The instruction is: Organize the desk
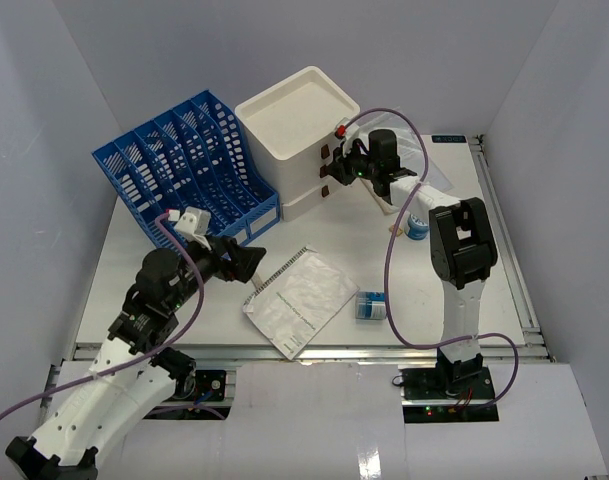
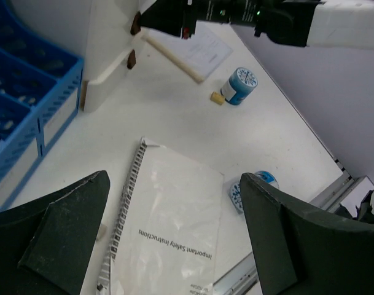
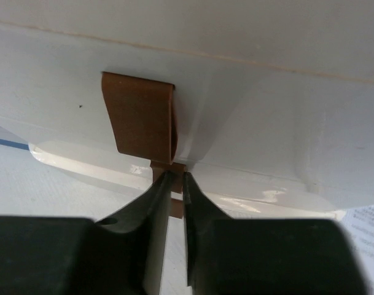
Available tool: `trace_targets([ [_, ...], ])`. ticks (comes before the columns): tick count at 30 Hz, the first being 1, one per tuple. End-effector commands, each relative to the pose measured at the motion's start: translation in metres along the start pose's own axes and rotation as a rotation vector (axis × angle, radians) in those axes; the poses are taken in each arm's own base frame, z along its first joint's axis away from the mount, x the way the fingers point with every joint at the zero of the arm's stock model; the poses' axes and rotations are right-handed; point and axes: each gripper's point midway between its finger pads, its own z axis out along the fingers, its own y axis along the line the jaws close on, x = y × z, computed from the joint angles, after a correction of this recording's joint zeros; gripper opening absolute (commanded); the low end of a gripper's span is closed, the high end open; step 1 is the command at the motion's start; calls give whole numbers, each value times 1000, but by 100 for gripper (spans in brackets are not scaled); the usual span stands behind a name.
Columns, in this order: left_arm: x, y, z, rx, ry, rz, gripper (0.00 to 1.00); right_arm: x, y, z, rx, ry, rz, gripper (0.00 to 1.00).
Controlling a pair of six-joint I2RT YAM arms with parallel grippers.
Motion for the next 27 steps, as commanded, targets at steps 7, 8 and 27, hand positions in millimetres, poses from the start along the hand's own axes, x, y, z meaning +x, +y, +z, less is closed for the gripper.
trace_targets([
  [7,71,14,-14,-47,107,-273,98,-19,18,-33,-6,-55,-38,8],
  [8,76,14,-13,-48,118,-286,98,-14,21,-43,-6,-50,-30,8],
  [27,101,15,-35,-37,121,-371,98,-18,0,-12,89,-15,-16,81],
])
